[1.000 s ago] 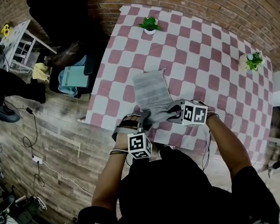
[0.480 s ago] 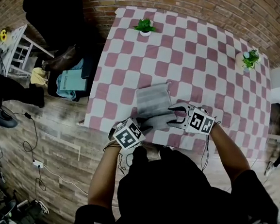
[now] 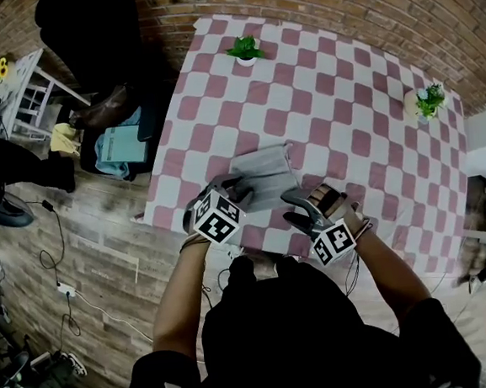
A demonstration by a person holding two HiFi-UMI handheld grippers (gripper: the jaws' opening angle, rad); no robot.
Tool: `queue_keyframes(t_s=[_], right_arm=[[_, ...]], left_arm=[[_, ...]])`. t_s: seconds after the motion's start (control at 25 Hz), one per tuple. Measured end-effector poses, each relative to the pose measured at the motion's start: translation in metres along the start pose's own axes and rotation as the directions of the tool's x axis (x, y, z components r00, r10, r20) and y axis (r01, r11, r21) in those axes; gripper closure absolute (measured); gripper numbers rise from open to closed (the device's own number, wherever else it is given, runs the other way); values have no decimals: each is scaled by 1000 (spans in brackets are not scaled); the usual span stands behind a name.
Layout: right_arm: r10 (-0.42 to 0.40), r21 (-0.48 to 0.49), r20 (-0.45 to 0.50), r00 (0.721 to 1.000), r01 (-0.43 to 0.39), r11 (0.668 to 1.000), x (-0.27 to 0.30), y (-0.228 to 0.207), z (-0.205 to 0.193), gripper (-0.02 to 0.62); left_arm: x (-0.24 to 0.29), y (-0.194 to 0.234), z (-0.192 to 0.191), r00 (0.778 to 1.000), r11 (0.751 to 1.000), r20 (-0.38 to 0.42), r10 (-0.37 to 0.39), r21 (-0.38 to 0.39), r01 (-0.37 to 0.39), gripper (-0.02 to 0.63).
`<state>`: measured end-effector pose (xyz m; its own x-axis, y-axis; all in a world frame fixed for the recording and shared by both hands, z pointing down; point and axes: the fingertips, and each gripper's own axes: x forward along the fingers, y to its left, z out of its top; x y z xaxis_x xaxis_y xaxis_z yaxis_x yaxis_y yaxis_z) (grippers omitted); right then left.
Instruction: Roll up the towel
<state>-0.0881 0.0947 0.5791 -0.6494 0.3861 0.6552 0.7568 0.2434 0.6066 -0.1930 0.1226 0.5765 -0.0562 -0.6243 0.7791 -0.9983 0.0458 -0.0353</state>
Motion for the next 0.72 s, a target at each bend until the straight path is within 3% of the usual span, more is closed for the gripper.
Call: queue_keyframes(t_s=[0.12,0.16,0.24,0.36,0.44,0.52,0.6,0.64,0.72], right_arm=[[-30,-70,-73,997,25,997,21,-5,-18,354],[-37,-69,-77,996,32,997,25,-9,-21,358],[-22,-45,-77,997,19,999,28,-16,-23,369],[49,43,-42,998,-47,998,33,-17,-28,417],[119,146,-14,993,-116,982,33,-19,-29,437],[180,235,11,984,-177,956,32,-27,-30,451],[208,295,40,977,-210,932,30,-41,-29,451],[210,314,53,976,-216,925,29,-49,-28,451],[188,330,59,980,-197,923,30,-69,-29,444]], left_arm=[[1,11,3,998,997,2,64,40,-64,477],[1,12,5,997,995,8,76,62,-76,520],[-3,11,10,994,988,36,107,110,-111,534],[-25,4,22,982,978,132,135,141,-154,482],[-39,-12,22,979,970,170,111,195,-144,407],[-37,-30,8,988,945,125,86,303,-121,332],[-25,-37,-10,994,912,50,101,395,-113,314],[-19,-34,-14,992,905,31,121,408,-123,310],[-15,-18,-11,985,917,37,168,361,-170,350]])
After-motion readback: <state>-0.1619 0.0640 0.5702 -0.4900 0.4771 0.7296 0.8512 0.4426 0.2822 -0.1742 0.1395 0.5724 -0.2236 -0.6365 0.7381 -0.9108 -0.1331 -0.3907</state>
